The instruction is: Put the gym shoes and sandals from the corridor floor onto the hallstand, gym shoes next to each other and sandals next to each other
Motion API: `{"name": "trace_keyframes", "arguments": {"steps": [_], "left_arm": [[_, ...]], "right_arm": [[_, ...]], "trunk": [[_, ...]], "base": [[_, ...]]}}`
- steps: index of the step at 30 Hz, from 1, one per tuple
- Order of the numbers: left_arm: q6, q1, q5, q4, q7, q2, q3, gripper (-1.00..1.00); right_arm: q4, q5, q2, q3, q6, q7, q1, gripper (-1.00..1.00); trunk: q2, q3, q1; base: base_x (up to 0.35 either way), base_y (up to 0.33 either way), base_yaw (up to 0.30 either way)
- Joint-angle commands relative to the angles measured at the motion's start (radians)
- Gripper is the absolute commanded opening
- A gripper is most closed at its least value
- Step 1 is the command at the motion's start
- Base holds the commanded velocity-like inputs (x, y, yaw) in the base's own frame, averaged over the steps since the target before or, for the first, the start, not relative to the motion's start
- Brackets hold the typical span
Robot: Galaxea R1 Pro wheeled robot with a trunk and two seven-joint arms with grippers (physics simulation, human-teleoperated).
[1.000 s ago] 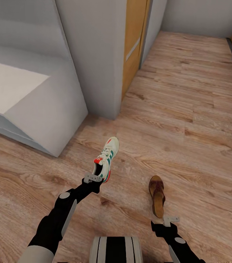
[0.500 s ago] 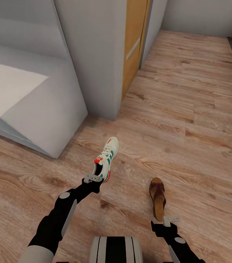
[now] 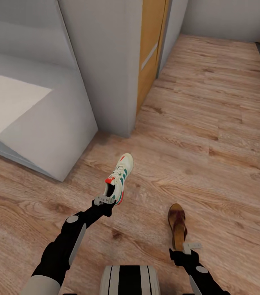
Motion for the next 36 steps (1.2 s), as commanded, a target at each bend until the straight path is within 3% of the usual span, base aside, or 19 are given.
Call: {"name": "trace_keyframes", "arguments": {"steps": [1,10,22,36], "left_arm": [[0.005,0.0,-0.005,-0.001,-0.005,-0.001,0.001,-1.0],[0.005,0.0,-0.005,-0.001,-0.005,-0.001,0.001,-1.0],[0.005,0.0,-0.005,-0.001,-0.005,-0.001,0.001,-1.0],[0.005,0.0,-0.006,-0.001,-0.004,-0.001,0.001,-1.0]], "right_arm": [[-0.001,0.0,0.0,-0.001,0.003,-0.001,0.0,1.0],[-0.002,0.0,0.001,-0.001,0.003,-0.002,0.0,1.0],[-0.003,0.0,0.0,-0.001,0.003,-0.001,0.0,1.0],[-0.003,0.0,0.0,0.001,0.003,-0.002,0.0,1.0]], "trunk": [[0.0,-0.001,0.0],[0.0,-0.002,0.0],[-0.003,-0.065,0.005],[-0.003,-0.07,0.005]], "base": [[0.078,0.0,0.0],[0.019,0.0,0.0],[0.0,0.0,0.0],[0.036,0.0,0.0]]}}
